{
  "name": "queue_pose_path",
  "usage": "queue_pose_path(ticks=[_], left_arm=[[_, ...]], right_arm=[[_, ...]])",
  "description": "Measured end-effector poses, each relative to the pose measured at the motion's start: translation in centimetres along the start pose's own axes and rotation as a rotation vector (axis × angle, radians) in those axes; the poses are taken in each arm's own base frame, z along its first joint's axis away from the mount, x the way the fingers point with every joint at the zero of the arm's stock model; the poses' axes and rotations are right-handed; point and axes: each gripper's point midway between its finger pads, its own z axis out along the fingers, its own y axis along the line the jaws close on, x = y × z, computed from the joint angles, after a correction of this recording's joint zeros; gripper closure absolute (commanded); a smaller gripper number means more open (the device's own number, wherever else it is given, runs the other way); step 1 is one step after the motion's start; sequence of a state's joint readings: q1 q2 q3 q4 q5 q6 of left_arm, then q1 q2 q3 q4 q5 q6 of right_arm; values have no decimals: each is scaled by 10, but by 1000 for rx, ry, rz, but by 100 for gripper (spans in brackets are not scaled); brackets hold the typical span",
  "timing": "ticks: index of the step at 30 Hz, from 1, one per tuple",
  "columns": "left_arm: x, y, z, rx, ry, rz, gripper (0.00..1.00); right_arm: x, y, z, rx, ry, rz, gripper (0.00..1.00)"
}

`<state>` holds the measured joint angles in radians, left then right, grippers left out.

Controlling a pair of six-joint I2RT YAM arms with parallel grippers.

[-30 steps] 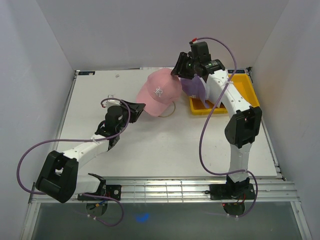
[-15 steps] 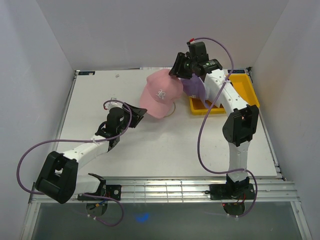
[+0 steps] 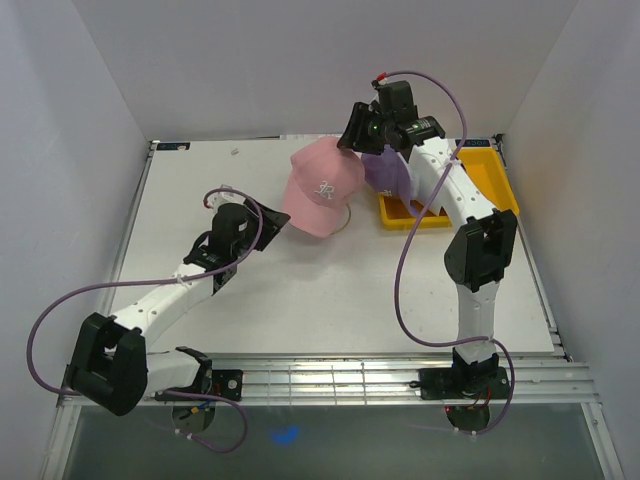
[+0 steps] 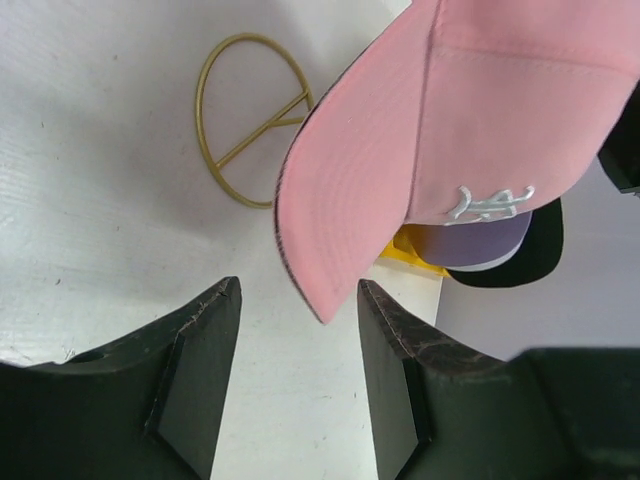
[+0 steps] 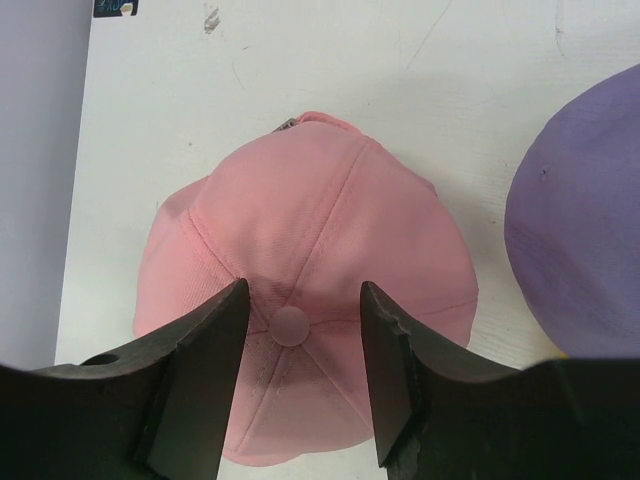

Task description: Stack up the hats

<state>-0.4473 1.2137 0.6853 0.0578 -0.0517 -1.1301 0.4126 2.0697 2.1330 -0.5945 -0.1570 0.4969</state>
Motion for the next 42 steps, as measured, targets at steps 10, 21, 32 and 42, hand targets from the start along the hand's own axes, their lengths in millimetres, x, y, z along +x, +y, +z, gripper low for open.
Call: queue_pose_path(ticks=[10,21,32,42], left_arm=[[-38,-33,1,-33,-101,103,38],[-59,-64,54,-58,-113,230,36],[-55,-59,78,-70,-70,244,36],[-68,-74,101,-62,-76,228,42]], right_arm=[[-5,4,-3,-16,-12,-42,45],[-3,6,-2,-25,-6,-78,45],[-2,5,-2,-20,-6,-104,45],[3,-2,-4,7,5,-119,44]])
